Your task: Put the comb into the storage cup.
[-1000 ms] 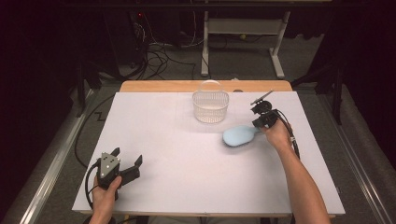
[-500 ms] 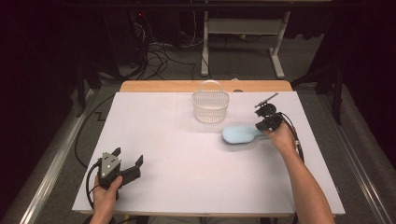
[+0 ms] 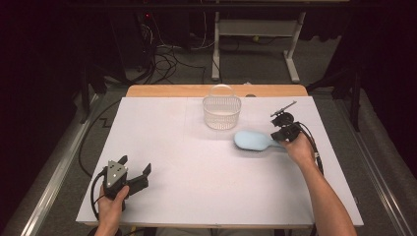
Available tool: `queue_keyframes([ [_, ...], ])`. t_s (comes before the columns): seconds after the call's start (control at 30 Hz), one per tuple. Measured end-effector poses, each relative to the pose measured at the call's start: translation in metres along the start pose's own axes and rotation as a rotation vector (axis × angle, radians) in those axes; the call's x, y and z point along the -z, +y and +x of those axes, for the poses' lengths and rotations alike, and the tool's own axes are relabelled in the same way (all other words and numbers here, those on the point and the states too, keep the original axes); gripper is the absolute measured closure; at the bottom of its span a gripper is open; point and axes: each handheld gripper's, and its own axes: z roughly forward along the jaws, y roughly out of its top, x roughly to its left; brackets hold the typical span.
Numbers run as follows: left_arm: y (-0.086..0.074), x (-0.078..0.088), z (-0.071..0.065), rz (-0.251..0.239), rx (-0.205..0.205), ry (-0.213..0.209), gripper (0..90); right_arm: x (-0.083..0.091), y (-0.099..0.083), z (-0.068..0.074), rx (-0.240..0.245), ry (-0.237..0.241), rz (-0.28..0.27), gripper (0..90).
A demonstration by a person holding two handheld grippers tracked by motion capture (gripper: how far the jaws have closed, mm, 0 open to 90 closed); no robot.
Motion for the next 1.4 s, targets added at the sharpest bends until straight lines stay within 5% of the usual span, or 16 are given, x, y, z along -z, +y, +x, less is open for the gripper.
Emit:
queue_keyframes([
  [1.4, 0.002, -0.001, -0.003, 0.0, -0.01, -0.018, 15.0, 0.016, -0.035, 0.019, 0.023, 0.04, -0.019, 90.0],
])
